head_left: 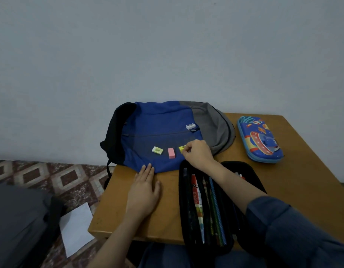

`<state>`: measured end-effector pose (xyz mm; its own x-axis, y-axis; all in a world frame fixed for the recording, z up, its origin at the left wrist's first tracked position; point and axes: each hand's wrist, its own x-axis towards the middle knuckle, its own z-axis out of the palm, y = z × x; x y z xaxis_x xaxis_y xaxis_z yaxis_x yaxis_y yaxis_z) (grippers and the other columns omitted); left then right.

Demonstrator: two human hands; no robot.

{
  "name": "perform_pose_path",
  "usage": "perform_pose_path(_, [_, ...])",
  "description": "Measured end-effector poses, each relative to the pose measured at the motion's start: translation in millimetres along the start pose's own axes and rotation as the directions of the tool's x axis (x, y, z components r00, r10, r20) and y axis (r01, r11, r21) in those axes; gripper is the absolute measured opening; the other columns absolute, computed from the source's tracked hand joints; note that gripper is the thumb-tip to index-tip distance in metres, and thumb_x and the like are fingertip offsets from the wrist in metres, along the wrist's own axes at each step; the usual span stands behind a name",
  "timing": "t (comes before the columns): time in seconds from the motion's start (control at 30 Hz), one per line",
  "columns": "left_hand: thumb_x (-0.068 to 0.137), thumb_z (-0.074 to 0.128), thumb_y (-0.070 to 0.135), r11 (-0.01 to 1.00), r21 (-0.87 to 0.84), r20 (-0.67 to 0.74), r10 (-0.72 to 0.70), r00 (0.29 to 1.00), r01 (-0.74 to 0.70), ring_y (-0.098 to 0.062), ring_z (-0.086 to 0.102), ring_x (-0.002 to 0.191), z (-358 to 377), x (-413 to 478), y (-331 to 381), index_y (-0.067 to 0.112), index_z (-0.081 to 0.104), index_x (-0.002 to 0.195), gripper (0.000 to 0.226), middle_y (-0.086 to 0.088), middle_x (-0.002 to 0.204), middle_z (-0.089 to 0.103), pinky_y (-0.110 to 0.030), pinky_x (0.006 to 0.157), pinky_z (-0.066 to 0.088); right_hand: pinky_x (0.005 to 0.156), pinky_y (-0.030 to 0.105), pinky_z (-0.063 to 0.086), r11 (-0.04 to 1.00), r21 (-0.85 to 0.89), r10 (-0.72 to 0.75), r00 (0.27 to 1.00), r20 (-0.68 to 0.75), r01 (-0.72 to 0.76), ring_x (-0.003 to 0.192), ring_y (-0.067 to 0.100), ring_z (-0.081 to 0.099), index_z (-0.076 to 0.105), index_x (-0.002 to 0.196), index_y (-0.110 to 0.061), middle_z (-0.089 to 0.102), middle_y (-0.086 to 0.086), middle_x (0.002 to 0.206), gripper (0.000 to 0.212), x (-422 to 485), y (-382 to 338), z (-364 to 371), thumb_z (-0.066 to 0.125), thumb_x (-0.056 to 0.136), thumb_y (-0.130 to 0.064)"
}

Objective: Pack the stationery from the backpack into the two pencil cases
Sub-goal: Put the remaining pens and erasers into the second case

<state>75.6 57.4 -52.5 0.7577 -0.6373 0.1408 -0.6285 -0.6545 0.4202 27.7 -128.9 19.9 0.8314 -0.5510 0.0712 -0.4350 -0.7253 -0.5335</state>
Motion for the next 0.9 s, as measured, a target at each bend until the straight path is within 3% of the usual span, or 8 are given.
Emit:
perform_pose_path(0.1, [0.098, 0.035, 0.037, 1.0, -0.02, -0.019, 0.006, 1.0, -0.006, -0.008, 0.006, 0.144, 1, -1, 0, 0.016, 0.021, 0.148, 0.056, 0.004, 0.156, 0.016, -0.023, 0.116, 0.001, 0.048, 0.029, 0.039, 0.996, -0.035, 0.087, 0.994, 0.072, -0.085, 0.068, 0.025, 0.055, 0.053, 0.058, -0.006, 0.054, 0.008, 0.063, 0.042, 10, -12, 13, 0.063, 0.086, -0.035])
perform_pose_path(0.17, [0.098, 0.035, 0.037, 1.0, -0.018, -0.027, 0.007, 1.0, -0.007, -0.008, 0.006, 0.144, 2, -1, 0, 0.016, 0.021, 0.148, 0.056, 0.004, 0.156, 0.016, -0.023, 0.115, 0.002, 0.042, 0.026, 0.025, 0.99, -0.067, 0.132, 0.988, 0.076, -0.127, 0.065, 0.024, 0.052, 0.04, 0.055, -0.012, 0.045, 0.003, 0.06, 0.049, 12, -18, 21, 0.065, 0.083, -0.044])
perform_pose_path(0.37, [0.098, 0.037, 0.036, 1.0, -0.023, -0.036, 0.011, 0.999, -0.012, -0.008, 0.008, 0.144, 2, 0, 0, 0.016, 0.022, 0.147, 0.055, 0.004, 0.156, 0.017, -0.023, 0.116, 0.003, 0.061, 0.03, 0.039, 0.984, -0.091, 0.156, 0.986, 0.056, -0.151, 0.1, 0.029, 0.059, 0.059, 0.099, -0.005, 0.062, 0.013, 0.108, 0.028, 13, -20, 39, 0.063, 0.086, -0.03])
perform_pose_path(0.53, [0.098, 0.037, 0.036, 0.999, -0.042, -0.042, 0.015, 0.999, -0.016, -0.008, 0.008, 0.144, 1, 0, -1, 0.016, 0.023, 0.147, 0.055, 0.004, 0.156, 0.018, -0.022, 0.115, 0.002, 0.073, 0.029, 0.049, 0.974, 0.188, 0.135, 0.991, -0.026, -0.128, 0.091, 0.021, 0.062, 0.064, 0.097, -0.006, 0.067, 0.01, 0.097, 0.019, 4, -8, 33, 0.069, 0.082, -0.017])
perform_pose_path(0.67, [0.097, 0.041, 0.035, 0.997, -0.081, -0.026, -0.002, 1.0, 0.0, -0.008, 0.01, 0.144, -1, -1, 0, 0.017, 0.026, 0.146, 0.054, 0.005, 0.155, 0.02, -0.023, 0.115, 0.005, 0.06, 0.012, 0.044, 0.912, 0.409, 0.095, 0.987, -0.129, -0.034, 0.065, 0.008, 0.054, 0.061, 0.091, -0.004, 0.059, -0.002, 0.072, 0.017, -18, -3, 15, 0.071, 0.078, -0.003])
perform_pose_path(0.77, [0.096, 0.047, 0.03, 0.988, -0.147, 0.011, -0.042, 0.999, 0.043, -0.01, 0.014, 0.144, -4, 2, 0, 0.016, 0.032, 0.144, 0.052, 0.003, 0.154, 0.025, -0.028, 0.117, 0.007, 0.057, 0.004, 0.044, 0.863, 0.505, 0.095, 0.983, -0.16, -0.001, 0.062, 0.001, 0.052, 0.064, 0.089, -0.008, 0.055, -0.008, 0.068, 0.014, -34, 5, -3, 0.069, 0.079, 0.001])
perform_pose_path(0.83, [0.094, 0.052, 0.026, 0.952, -0.285, 0.046, -0.102, 0.994, 0.111, -0.014, 0.025, 0.14, -11, 3, 12, 0.015, 0.047, 0.133, 0.041, 0.0, 0.148, 0.036, -0.031, 0.115, 0.017, 0.063, 0.008, 0.046, 0.841, 0.54, 0.098, 0.984, -0.147, -0.004, 0.065, 0.003, 0.054, 0.068, 0.095, -0.005, 0.056, -0.006, 0.07, 0.013, -42, 17, -13, 0.065, 0.083, 0.0])
perform_pose_path(0.9, [0.091, 0.056, 0.024, 0.901, -0.419, 0.033, -0.111, 0.993, 0.115, -0.016, 0.044, 0.124, -16, -1, 33, 0.017, 0.06, 0.099, 0.011, -0.001, 0.13, 0.053, -0.028, 0.103, 0.034, 0.07, 0.019, 0.05, 0.824, 0.567, 0.107, 0.984, -0.141, -0.008, 0.069, 0.009, 0.057, 0.069, 0.1, -0.002, 0.06, -0.001, 0.074, 0.017, -50, 30, -19, 0.063, 0.085, 0.001])
